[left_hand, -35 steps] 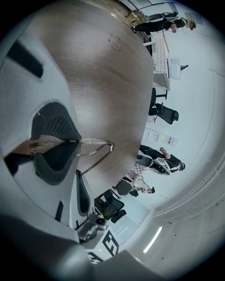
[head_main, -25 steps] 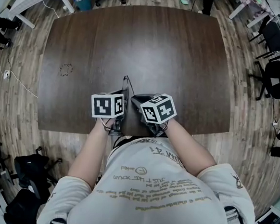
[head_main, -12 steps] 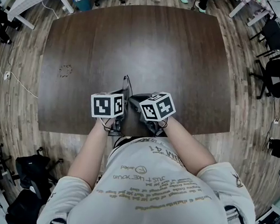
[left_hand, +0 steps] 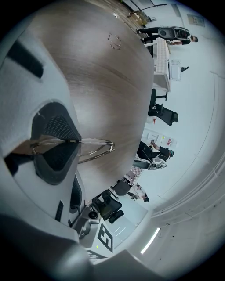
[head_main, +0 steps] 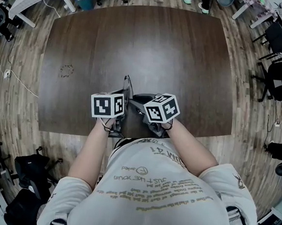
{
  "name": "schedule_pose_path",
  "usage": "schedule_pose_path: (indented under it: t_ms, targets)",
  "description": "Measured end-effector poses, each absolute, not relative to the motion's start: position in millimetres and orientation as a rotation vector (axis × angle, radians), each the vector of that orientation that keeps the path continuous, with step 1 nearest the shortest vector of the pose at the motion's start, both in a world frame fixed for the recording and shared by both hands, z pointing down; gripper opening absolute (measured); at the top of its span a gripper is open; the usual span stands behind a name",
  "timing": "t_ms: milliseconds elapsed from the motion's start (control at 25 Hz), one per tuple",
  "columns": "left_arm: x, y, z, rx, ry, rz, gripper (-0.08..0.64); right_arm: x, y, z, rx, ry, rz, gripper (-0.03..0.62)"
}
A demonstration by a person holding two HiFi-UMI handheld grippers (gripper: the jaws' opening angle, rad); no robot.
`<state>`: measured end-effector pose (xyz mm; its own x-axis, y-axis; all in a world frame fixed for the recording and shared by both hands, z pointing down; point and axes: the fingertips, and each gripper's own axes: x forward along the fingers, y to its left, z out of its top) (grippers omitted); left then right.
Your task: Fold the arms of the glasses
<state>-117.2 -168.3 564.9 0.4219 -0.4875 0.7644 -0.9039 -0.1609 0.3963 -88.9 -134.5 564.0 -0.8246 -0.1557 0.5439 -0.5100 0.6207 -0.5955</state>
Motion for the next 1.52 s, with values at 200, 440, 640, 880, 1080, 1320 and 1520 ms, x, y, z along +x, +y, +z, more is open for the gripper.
schedule_pose_path:
  t_ms: [200, 440, 640, 880, 1080, 1320, 1520]
  targets:
    - [-122.2, -170.0, 567.3, 1.794, -1.204, 0.592, 0.031, -84.5, -140.1, 562.6, 0.579, -2.418, 1.076, 0.043]
    - [-123.4, -172.0, 565.2, 1.801, -1.2, 0.585, 0.031, -87.8, -141.6, 560.1, 0.57, -2.428, 1.106, 0.035]
    - [-123.3, -170.8, 563.5, 1.806, -1.195, 0.576, 0.031, -91.5, -139.6, 559.6, 0.558, -2.427, 1.125, 0.035]
    - [-122.6, -169.8, 560.0, 1.818, -1.183, 0.558, 0.031, -96.3, -137.8, 558.0, 0.544, -2.428, 1.142, 0.035]
    - [-123.6, -167.0, 559.3, 1.827, -1.175, 0.551, 0.031, -100.5, -134.5, 558.4, 0.536, -2.416, 1.159, 0.035]
    - [-124.9, -166.3, 558.8, 1.827, -1.18, 0.555, 0.031, -101.5, -133.7, 557.8, 0.532, -2.417, 1.136, 0.037]
    - [-126.9, -164.9, 558.7, 1.836, -1.188, 0.575, 0.031, -103.1, -133.2, 552.5, 0.549, -2.441, 1.106, 0.11]
